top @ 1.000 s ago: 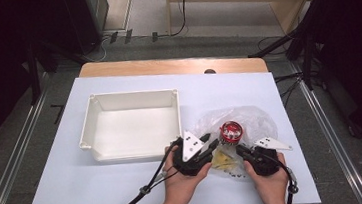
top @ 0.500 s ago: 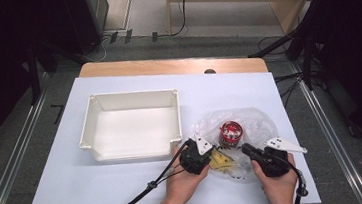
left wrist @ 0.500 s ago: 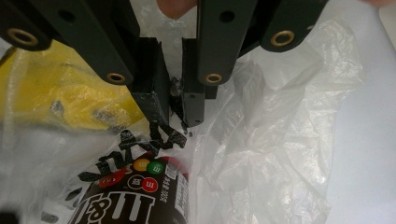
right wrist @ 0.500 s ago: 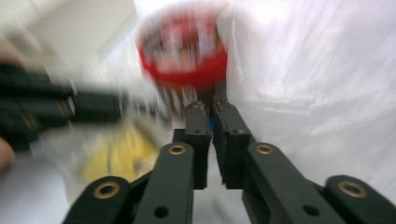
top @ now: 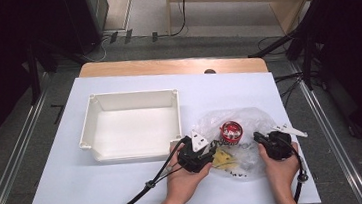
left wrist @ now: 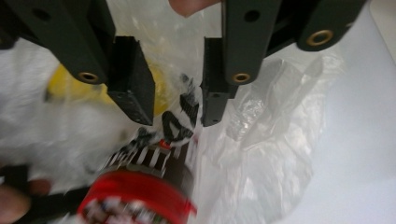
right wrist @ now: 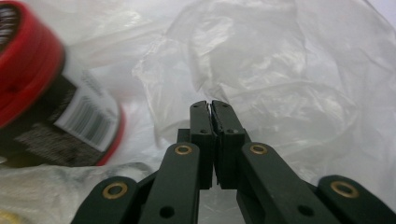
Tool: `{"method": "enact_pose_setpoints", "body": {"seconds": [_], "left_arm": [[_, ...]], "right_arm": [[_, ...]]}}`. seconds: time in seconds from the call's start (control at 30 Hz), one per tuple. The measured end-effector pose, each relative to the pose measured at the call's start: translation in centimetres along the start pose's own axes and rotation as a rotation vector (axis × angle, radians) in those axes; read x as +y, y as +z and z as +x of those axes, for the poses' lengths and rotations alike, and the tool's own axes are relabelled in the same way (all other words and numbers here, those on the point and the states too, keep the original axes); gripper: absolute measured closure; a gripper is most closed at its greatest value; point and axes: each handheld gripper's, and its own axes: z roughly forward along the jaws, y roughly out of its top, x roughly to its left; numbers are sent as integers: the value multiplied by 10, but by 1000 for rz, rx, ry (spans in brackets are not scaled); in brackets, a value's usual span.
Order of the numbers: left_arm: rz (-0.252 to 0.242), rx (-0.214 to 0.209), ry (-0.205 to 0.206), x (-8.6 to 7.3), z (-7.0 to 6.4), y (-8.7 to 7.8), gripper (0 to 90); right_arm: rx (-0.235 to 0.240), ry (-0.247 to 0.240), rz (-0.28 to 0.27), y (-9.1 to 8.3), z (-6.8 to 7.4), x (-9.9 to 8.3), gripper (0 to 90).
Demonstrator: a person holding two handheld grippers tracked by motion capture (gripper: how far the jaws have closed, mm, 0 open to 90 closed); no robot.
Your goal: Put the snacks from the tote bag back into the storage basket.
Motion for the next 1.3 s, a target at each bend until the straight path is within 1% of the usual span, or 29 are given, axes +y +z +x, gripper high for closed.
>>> {"method": "enact_pose_setpoints", "body": {"seconds": [0.03,0.07,0.13,0.2,0.23,0.27,0.3,0.33,0.4,0.43,0.47,0.5,0.53,0.6,0.67,0.7,0.73,0.77,0.8,0.83,0.9,0.93,1.07,1.1,1.13,1.17,1.23,1.27,1.3], "left_arm": [[-18,-19,-11,3,-1,-3,605],[-32,-39,-20,6,-2,-6,580],[-65,-68,-33,12,-6,-12,529],[-82,-87,-29,19,-10,-15,488],[-82,-87,-29,19,-10,-15,471],[-80,-84,-10,23,-14,-13,471],[-76,-75,-9,24,-15,-11,470],[-70,-78,-16,25,-14,-7,456],[-60,-79,-34,24,-12,1,414],[-60,-79,-34,24,-12,1,397],[-57,-76,-40,23,-12,6,374],[-59,-70,-37,22,-12,10,361],[-59,-61,-34,21,-12,12,348],[-63,-57,-29,20,-12,15,333],[-53,-47,-30,19,-11,19,326],[-45,-44,-26,19,-10,20,325],[-45,-44,-26,19,-10,20,326],[-47,-40,-27,19,-10,22,324],[-50,-40,-27,19,-10,23,323],[-52,-43,-24,19,-11,23,324],[-55,-45,-21,19,-12,24,320],[-49,-40,-12,20,-14,27,315],[-36,-21,-12,21,-16,35,265],[-36,-21,-12,21,-16,35,245],[-30,-1,3,21,-18,39,224],[-26,13,7,20,-19,41,201],[-12,27,2,20,-20,45,161],[-12,27,2,20,-20,45,148],[-9,27,-12,20,-19,49,144]], "right_arm": [[-1,16,-6,-1,-1,0,888],[-1,12,-24,-4,0,1,877],[30,-4,-78,-11,3,3,857],[44,-27,-121,-18,7,6,853],[44,-27,-121,-18,7,6,853],[62,-36,-157,-23,11,7,853],[66,-45,-169,-25,12,7,853],[75,-47,-173,-26,14,7,853],[89,-50,-167,-26,15,5,849],[89,-50,-167,-26,15,5,849],[96,-39,-146,-23,14,3,856],[95,-42,-144,-22,13,3,858],[101,-27,-132,-21,12,2,860],[104,-17,-139,-20,10,2,863],[127,-27,-149,-22,11,3,870],[140,-43,-156,-22,12,4,876],[148,-56,-159,-22,14,4,876],[153,-56,-155,-22,16,4,884],[153,-68,-157,-21,17,4,886],[153,-62,-153,-21,18,4,887],[151,-64,-152,-20,18,4,889],[155,-55,-142,-19,18,4,891],[159,-50,-130,-17,17,3,896],[159,-48,-126,-17,17,3,896],[160,-50,-126,-17,16,2,896],[159,-42,-121,-16,16,2,897],[156,-38,-115,-14,13,1,899],[156,-38,-115,-14,13,1,899],[156,-20,-105,-13,11,-1,900]]}}
